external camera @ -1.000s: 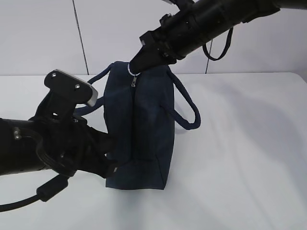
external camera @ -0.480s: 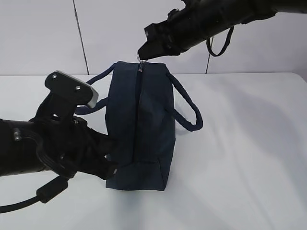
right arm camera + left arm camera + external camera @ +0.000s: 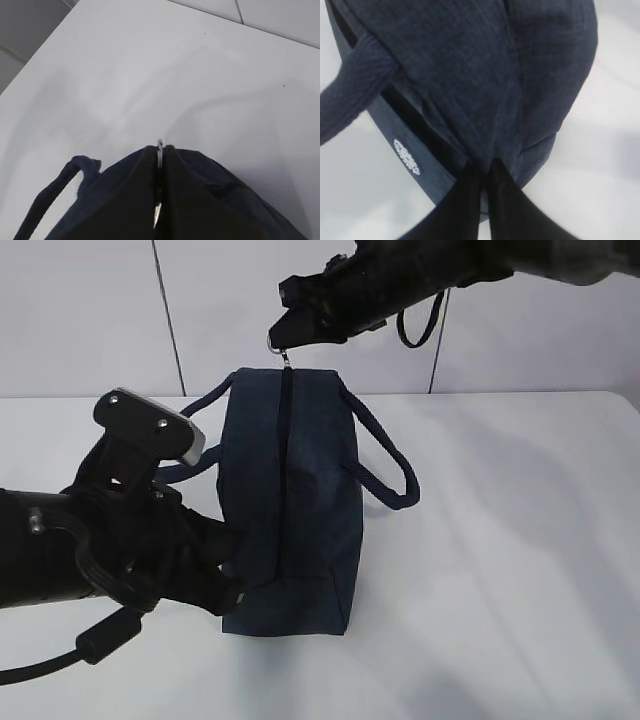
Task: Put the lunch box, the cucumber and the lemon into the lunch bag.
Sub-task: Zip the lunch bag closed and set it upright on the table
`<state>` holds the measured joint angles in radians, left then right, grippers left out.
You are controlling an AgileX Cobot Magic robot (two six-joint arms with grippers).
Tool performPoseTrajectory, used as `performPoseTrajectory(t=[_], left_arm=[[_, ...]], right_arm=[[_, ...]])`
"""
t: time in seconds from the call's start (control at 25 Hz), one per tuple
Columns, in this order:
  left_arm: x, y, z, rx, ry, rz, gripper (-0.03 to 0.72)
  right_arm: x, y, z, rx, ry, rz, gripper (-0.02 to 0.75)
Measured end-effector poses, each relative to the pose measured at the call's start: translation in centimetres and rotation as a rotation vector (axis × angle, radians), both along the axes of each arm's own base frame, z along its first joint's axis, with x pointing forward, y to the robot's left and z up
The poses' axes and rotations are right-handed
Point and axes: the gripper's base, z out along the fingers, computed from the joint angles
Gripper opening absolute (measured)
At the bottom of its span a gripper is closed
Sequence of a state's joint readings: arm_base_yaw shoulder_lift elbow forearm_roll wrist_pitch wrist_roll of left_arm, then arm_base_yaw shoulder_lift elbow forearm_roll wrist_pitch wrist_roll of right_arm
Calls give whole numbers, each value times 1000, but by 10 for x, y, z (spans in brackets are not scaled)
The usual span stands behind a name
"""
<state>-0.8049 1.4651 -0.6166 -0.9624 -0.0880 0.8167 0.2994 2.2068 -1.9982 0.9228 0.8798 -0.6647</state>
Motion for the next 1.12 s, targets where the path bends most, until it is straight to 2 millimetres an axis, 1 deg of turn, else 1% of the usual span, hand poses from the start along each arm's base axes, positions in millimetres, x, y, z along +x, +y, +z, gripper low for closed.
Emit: performPoseTrajectory(t=[0.08,0.16,0.32,0.48,0.6,0.72,0.88,0.96,1.12], left_arm=[[0,0,0,0,0,0,0],[0,0,0,0,0,0,0],[0,0,0,0,0,0,0],[0,0,0,0,0,0,0],[0,0,0,0,0,0,0],[0,0,0,0,0,0,0],[0,0,0,0,0,0,0],[0,0,0,0,0,0,0],[0,0,0,0,0,0,0]], right_arm=[[9,-1,-9,7,20,-12,-13],[17,-2,-13,17,31,-27,-13],[28,-12,-25,25,60,-62,-13],[35,-16,-40,25,94,-78,-13],[38,-15,-56,29,124,-88,-13],[43,-14,-66,47,138,-99,-13],[51,-14,-77,67,150,-95,-13],[55,-17,-83,78,161,-104,-13],[61,-25,-88,94,173,-112,-13]])
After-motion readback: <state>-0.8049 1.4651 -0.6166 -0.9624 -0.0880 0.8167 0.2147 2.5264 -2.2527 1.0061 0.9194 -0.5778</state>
